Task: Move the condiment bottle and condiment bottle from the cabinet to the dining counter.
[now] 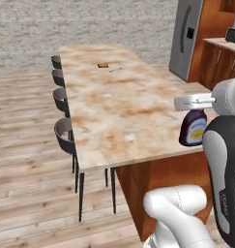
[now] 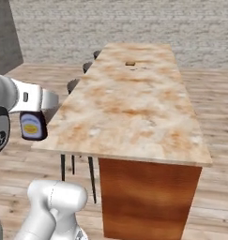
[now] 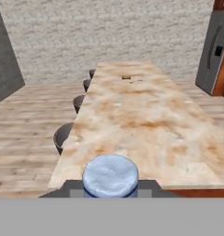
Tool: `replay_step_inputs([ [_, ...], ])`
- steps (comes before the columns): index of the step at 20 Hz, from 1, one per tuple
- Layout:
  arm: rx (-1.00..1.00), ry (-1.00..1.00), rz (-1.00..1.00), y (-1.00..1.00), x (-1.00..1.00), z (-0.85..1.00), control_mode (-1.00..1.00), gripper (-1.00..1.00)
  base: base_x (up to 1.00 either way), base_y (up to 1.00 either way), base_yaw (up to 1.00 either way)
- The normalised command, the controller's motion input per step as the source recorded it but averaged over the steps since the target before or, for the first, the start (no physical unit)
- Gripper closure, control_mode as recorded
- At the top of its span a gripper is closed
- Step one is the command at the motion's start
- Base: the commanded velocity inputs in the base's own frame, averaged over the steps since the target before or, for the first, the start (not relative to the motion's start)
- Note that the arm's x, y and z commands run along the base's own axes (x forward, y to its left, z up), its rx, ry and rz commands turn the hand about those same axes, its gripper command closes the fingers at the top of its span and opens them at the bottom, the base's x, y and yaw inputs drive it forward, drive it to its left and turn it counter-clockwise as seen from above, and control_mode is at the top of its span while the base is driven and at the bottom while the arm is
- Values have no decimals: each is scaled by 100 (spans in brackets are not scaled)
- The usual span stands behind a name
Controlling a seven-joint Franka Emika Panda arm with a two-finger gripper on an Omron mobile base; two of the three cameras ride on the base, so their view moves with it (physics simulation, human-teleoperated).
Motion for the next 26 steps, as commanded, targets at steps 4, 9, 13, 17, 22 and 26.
replay_step_inputs([
  [4,0,0,0,0,0,0,100,100,99,-12,1],
  [9,0,5,0,13,4,0,-100,100,39,0,0],
  [13,0,1,-13,95,1,-16,-100,100,0,0,0],
  [17,0,0,-23,80,52,-25,-100,100,0,0,0],
  [22,0,1,-15,18,100,-21,-100,100,0,0,0],
  [26,1,13,-10,1,100,-16,-100,100,0,0,0],
])
